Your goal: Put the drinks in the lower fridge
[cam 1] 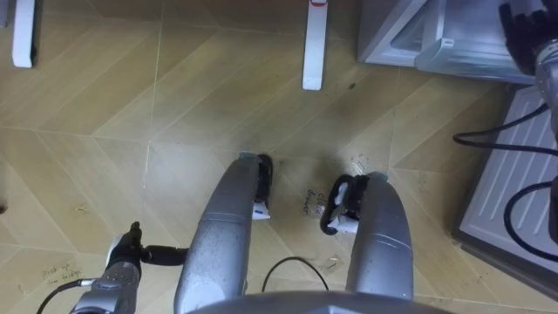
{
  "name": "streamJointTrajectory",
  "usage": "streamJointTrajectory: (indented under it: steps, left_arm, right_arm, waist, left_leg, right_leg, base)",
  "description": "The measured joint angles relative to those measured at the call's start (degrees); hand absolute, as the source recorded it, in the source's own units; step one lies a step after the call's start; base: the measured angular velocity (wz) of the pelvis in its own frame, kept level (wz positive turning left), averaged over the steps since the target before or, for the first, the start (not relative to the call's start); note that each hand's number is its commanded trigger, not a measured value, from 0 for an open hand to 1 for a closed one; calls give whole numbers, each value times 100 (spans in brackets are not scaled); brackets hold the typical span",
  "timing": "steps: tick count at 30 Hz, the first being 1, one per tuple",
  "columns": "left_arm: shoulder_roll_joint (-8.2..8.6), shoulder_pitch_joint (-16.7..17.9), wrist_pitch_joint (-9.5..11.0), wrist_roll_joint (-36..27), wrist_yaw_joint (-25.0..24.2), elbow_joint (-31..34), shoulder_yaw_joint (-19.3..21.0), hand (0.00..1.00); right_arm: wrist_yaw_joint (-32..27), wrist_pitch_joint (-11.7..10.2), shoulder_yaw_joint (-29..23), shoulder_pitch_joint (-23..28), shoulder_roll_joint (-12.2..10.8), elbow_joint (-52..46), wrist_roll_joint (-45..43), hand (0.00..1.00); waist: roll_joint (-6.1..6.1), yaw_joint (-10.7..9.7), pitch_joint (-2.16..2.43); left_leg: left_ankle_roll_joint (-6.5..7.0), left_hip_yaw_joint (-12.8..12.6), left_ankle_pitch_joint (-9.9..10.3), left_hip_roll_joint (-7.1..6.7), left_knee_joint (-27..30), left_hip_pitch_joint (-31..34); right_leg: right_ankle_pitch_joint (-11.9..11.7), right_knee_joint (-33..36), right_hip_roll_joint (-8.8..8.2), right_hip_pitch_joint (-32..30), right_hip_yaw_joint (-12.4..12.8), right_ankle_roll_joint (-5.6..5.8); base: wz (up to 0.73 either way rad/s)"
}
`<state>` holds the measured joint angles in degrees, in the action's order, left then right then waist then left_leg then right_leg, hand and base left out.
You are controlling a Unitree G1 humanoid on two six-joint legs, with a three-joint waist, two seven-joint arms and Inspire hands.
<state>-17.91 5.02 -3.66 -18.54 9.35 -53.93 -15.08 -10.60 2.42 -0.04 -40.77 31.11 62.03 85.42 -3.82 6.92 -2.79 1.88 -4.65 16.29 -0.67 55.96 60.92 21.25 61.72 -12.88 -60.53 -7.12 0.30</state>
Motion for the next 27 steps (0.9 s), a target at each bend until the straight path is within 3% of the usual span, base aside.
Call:
streamJointTrajectory:
  steps: [5, 18, 27]
  left_arm:
    - [-126, 19, 9, -3, -110, 1, -99, 0]
    - [-147, 219, -22, 2, -379, -22, -193, 0]
    - [-159, 221, -11, 61, -694, -120, -55, 0]
  right_arm:
    - [81, -8, 111, 62, 11, 41, 6, 0]
    - [451, 17, 349, 594, 1, 481, 39, 0]
    - [762, 72, 344, 1044, -16, 557, -331, 0]
  waist:
    - [0, -4, 0]
    - [59, 291, -5]
    - [106, 255, -7]
  left_leg:
    - [1, 8, 10, 5, -2, -84]
    - [-26, 77, 106, 133, -310, -969]
    - [10, 86, 88, 101, -786, -1692]
  right_leg:
    - [-2, -20, 26, 99, 9, 4]
    - [-42, -569, 219, 1097, -94, 76]
    - [-95, -1118, 236, 1871, -177, 122]
  base:
    - [0]
    - [-5]
    - [0]
